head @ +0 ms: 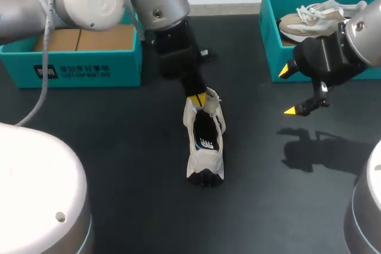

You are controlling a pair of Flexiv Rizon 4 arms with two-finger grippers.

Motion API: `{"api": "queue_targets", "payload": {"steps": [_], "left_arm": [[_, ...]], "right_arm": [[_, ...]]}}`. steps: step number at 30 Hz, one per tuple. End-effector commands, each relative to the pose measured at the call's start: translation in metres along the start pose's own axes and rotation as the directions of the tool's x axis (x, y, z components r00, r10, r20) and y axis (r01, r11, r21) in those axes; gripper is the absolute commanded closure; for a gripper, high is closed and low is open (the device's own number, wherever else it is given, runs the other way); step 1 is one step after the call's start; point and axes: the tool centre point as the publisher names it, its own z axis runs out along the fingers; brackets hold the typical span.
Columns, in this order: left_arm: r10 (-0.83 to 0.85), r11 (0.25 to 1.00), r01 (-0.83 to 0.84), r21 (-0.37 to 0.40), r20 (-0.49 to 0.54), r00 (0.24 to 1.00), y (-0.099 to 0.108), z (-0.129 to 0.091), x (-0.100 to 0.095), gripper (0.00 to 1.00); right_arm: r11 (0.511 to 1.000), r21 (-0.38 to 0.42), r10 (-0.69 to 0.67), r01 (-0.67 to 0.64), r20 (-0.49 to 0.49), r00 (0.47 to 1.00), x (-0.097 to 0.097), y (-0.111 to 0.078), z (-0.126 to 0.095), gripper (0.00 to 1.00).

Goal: Take the shoe out of the shoebox, open the shoe tongue, remove and reinsert the insole, then place the shoe into the shoebox

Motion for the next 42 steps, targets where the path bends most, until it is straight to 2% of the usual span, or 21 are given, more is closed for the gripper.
{"api": "queue_targets", "payload": {"steps": [1,2,18,19,21,24,36,42], "left_arm": [[-0.001,1.0,0.001,-0.004,-0.085,0.996,0.001,0.02,0.0,1.0],[-0.003,1.0,0.002,-0.009,-0.093,0.996,0.0,0.024,0.002,1.0],[-0.003,1.0,0.002,-0.009,-0.093,0.996,0.0,0.024,0.002,1.0],[0.004,1.0,-0.005,-0.009,-0.147,0.989,-0.001,0.033,0.0,1.0],[-0.012,0.999,0.007,-0.032,-0.178,0.984,-0.001,0.044,-0.002,1.0],[-0.009,1.0,0.007,-0.01,-0.247,0.969,-0.002,0.06,-0.001,1.0],[-0.061,0.998,0.053,-0.034,-0.346,0.936,0.007,0.099,0.016,1.0],[-0.11,0.993,0.085,-0.086,-0.34,0.934,0.013,0.107,0.026,1.0]], "right_arm": [[1.0,0.003,0.0,0.0,0.001,1.0,0.0,0.0,0.001,0.0],[1.0,0.003,0.0,0.0,0.001,1.0,0.0,0.0,0.001,0.0],[1.0,0.003,0.0,0.0,0.001,1.0,0.0,0.0,0.001,0.0],[1.0,0.003,0.0,0.0,0.001,1.0,0.0,0.0,0.001,0.0],[1.0,0.003,0.0,0.0,0.001,1.0,0.0,0.0,0.001,0.0],[1.0,0.003,0.0,0.0,0.001,1.0,0.0,0.0,0.001,0.0],[1.0,0.003,0.0,0.0,0.001,1.0,0.0,0.0,0.001,0.0],[1.0,0.003,0.0,0.0,0.001,1.0,0.0,0.0,0.001,0.0]]}}
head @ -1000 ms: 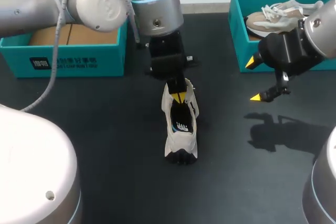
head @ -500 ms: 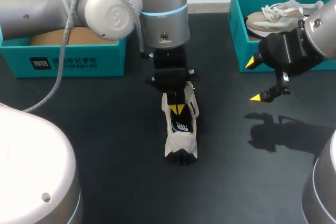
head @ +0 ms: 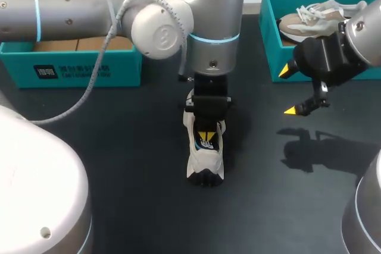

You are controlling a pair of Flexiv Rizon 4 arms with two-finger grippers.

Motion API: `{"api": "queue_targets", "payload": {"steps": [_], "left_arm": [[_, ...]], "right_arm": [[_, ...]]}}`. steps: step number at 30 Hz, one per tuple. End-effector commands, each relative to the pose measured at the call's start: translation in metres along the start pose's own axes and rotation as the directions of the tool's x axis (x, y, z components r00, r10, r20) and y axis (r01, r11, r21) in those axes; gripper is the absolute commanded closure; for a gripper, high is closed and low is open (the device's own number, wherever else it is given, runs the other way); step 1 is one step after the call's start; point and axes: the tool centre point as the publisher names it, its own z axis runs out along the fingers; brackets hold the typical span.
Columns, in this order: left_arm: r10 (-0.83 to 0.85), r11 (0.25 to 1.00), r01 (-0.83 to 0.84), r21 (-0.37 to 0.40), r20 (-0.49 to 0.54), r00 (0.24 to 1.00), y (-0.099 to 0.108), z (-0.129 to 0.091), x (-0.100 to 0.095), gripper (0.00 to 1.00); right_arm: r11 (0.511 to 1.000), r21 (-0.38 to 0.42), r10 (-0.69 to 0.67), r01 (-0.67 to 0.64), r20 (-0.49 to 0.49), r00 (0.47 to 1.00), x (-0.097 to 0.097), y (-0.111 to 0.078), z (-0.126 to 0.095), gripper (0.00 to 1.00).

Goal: Take the shoe out of the shoebox, open the shoe tongue, remove and reinsert the insole, then place the shoe into the shoebox

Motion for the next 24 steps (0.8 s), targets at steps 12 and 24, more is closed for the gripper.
{"api": "queue_targets", "payload": {"steps": [12,24], "left_arm": [[-0.089,0.991,0.092,-0.102,0.029,0.996,0.019,0.035,0.005,1.0],[-0.122,0.983,0.13,-0.131,0.074,0.99,0.024,0.041,0.006,1.0]], "right_arm": [[1.0,0.002,0.0,0.0,0.0,1.0,0.0,0.0,0.001,0.0],[1.0,0.002,0.0,0.0,0.0,1.0,0.0,0.0,0.001,0.0]]}}
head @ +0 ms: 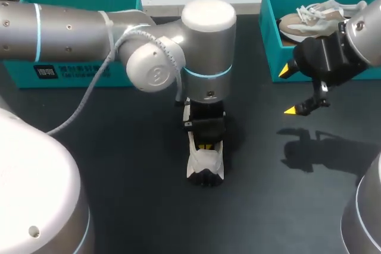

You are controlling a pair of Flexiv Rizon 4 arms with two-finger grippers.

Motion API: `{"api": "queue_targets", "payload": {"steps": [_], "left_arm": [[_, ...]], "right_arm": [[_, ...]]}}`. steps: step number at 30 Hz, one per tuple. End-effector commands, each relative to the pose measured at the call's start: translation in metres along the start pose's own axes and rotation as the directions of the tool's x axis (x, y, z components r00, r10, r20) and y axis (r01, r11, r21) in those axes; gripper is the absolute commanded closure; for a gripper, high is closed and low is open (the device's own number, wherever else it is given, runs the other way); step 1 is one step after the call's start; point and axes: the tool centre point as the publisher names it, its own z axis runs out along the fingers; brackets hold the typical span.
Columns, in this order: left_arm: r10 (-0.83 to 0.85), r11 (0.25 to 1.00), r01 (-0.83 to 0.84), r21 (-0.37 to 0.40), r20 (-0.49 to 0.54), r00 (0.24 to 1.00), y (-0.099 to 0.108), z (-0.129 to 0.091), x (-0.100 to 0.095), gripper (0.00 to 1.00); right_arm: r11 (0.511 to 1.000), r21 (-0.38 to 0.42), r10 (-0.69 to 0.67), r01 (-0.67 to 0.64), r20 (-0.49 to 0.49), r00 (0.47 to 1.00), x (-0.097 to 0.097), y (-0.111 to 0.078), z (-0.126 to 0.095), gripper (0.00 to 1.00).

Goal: Take the shoe out of the shoebox, open the shoe tongue, remove and reinsert the insole, then place the shoe into the shoebox

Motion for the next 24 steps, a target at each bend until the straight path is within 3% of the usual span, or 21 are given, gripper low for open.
{"api": "queue_targets", "payload": {"steps": [1,4,9,18,24], "left_arm": [[0.007,1.0,-0.007,0.003,0.015,1.0,0.001,-0.014,0.004,1.0],[0.02,1.0,-0.02,0.006,-0.001,1.0,-0.002,-0.028,0.007,1.0],[0.05,0.998,-0.05,0.024,-0.026,0.998,-0.013,-0.032,0.011,1.0],[0.079,0.996,-0.077,0.039,-0.069,0.994,-0.024,0.005,0.006,1.0],[0.062,0.998,-0.061,0.026,-0.028,0.998,-0.022,0.026,0.004,1.0]], "right_arm": [[1.0,0.002,0.0,0.0,0.001,1.0,0.0,0.0,0.001,0.0],[1.0,0.002,0.0,0.0,0.001,1.0,0.0,0.0,0.001,0.0],[1.0,0.002,0.0,0.0,0.001,1.0,0.0,0.0,0.001,0.0],[1.0,0.002,0.0,0.0,0.001,1.0,0.0,0.0,0.001,0.0],[1.0,0.002,0.0,0.0,0.001,1.0,0.0,0.0,0.001,0.0]]}}
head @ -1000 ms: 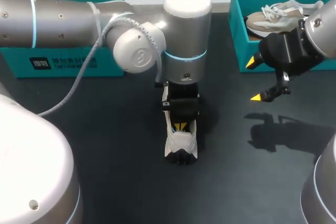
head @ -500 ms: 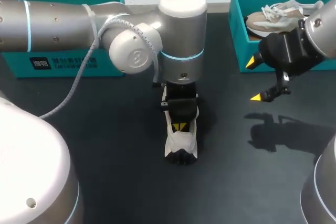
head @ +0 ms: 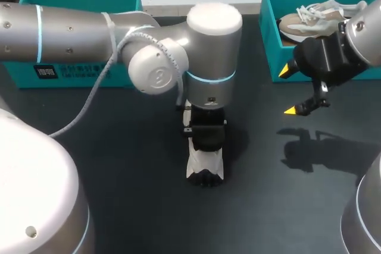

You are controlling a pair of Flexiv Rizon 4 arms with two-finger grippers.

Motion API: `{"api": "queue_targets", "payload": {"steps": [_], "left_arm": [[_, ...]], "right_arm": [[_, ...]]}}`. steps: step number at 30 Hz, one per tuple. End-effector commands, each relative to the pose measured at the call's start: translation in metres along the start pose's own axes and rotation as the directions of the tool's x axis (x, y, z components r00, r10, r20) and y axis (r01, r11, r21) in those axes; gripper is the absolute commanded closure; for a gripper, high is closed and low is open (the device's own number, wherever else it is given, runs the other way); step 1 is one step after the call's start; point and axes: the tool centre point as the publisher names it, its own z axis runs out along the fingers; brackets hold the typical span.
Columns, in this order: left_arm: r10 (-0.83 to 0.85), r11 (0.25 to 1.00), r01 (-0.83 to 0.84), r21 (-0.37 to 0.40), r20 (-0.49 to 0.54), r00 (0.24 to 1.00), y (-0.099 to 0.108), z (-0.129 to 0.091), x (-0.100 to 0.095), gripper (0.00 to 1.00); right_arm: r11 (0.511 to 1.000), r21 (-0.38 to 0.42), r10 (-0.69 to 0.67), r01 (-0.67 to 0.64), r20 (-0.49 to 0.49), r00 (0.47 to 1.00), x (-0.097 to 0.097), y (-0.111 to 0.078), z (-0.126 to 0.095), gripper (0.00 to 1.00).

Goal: Take the shoe out of the shoebox, open the shoe tongue, remove and reinsert the insole, then place the shoe into the shoebox

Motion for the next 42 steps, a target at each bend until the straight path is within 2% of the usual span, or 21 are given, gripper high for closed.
{"api": "queue_targets", "payload": {"steps": [1,5,10,16,22,28,32,37,42], "left_arm": [[-0.014,1.0,0.014,-0.006,0.035,0.999,0.004,0.023,-0.003,1.0],[-0.026,0.999,0.028,-0.03,0.062,0.998,0.009,0.023,-0.002,1.0],[-0.026,0.999,0.029,-0.034,0.07,0.997,0.01,-0.004,0.006,1.0],[-0.038,0.986,0.058,-0.154,0.13,0.991,0.019,-0.03,0.006,1.0],[-0.05,0.98,0.073,-0.183,0.129,0.99,0.034,-0.018,-0.001,1.0],[-0.035,0.981,0.051,-0.188,0.088,0.996,0.034,0.006,-0.003,1.0],[-0.032,0.981,0.047,-0.189,0.079,0.996,0.033,0.013,-0.005,1.0],[-0.029,0.977,0.051,-0.208,0.108,0.994,0.032,0.006,-0.006,1.0],[-0.004,0.978,0.018,-0.207,0.071,0.997,0.025,-0.019,-0.001,1.0]], "right_arm": [[1.0,0.003,0.0,0.0,0.0,1.0,0.0,0.0,0.001,0.0],[1.0,0.003,0.0,0.0,0.0,1.0,0.0,0.0,0.001,0.0],[1.0,0.003,0.0,0.0,0.0,1.0,0.0,0.0,0.001,0.0],[1.0,0.003,0.0,0.0,0.0,1.0,0.0,0.0,0.001,0.0],[1.0,0.003,0.0,0.0,0.0,1.0,0.0,0.0,0.001,0.0],[1.0,0.003,0.0,0.0,0.0,1.0,0.0,0.0,0.001,0.0],[1.0,0.003,0.0,0.0,0.0,1.0,0.0,0.0,0.001,0.0],[1.0,0.003,0.0,0.0,0.0,1.0,0.0,0.0,0.001,0.0],[1.0,0.003,0.0,0.0,0.0,1.0,0.0,0.0,0.001,0.0]]}}
